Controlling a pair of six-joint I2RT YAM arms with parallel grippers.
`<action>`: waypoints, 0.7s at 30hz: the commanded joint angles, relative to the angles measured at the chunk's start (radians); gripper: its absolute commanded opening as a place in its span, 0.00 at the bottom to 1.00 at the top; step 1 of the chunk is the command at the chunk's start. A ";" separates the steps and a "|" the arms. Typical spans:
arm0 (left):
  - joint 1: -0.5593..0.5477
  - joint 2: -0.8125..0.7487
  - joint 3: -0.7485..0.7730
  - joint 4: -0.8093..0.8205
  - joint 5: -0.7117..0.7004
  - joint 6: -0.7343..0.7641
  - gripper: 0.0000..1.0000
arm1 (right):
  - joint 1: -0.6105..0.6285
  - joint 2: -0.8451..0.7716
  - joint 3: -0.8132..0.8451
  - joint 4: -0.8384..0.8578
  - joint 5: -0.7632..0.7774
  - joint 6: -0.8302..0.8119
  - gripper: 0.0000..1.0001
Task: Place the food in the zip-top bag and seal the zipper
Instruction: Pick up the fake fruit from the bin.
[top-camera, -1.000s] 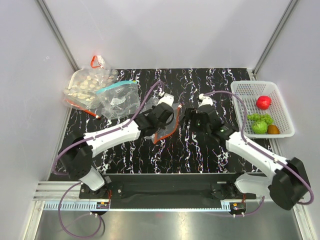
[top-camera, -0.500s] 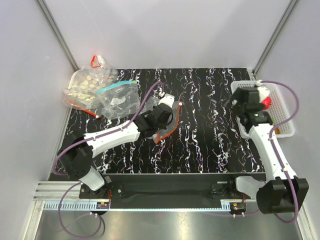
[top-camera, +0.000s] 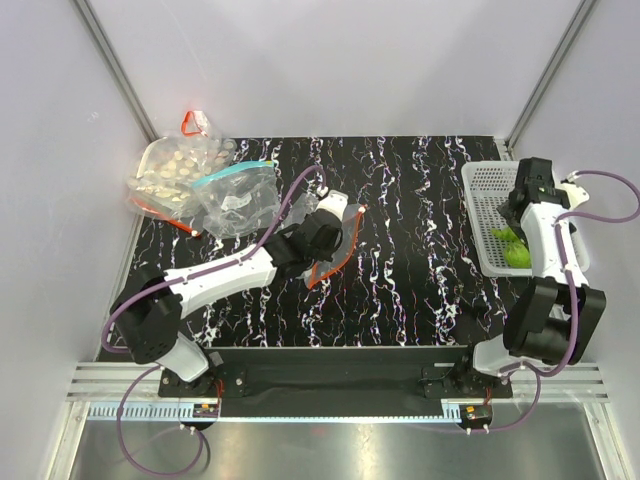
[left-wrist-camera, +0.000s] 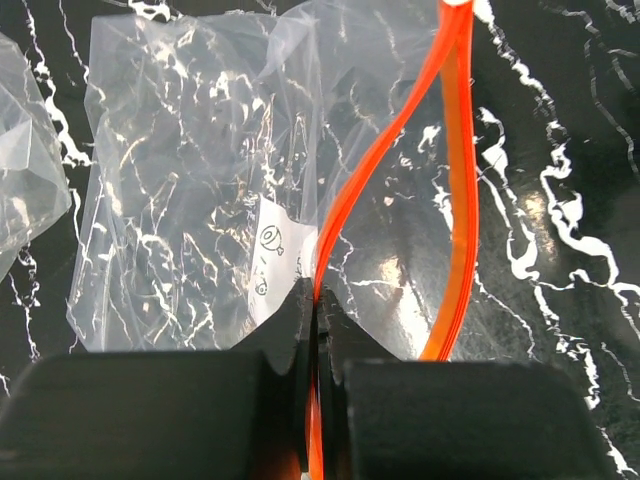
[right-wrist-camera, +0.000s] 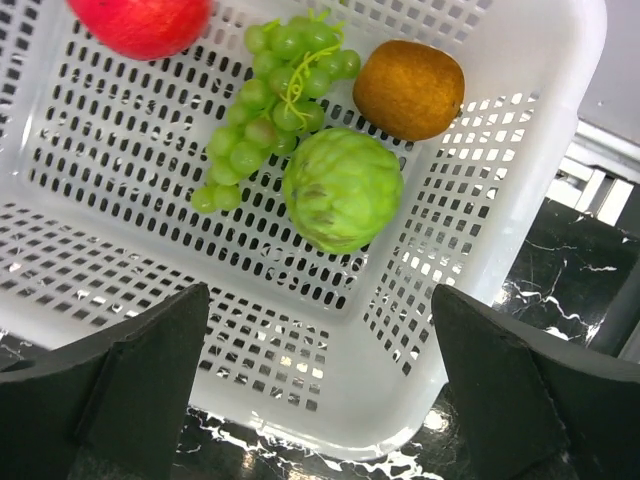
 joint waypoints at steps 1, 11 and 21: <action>0.003 -0.043 -0.006 0.068 0.028 0.008 0.00 | -0.033 0.005 0.006 0.010 -0.029 0.042 1.00; 0.001 -0.032 0.004 0.065 0.046 0.009 0.00 | -0.142 0.135 -0.013 0.096 -0.166 0.052 1.00; -0.002 -0.029 0.008 0.060 0.052 0.014 0.00 | -0.176 0.250 -0.039 0.162 -0.196 0.124 1.00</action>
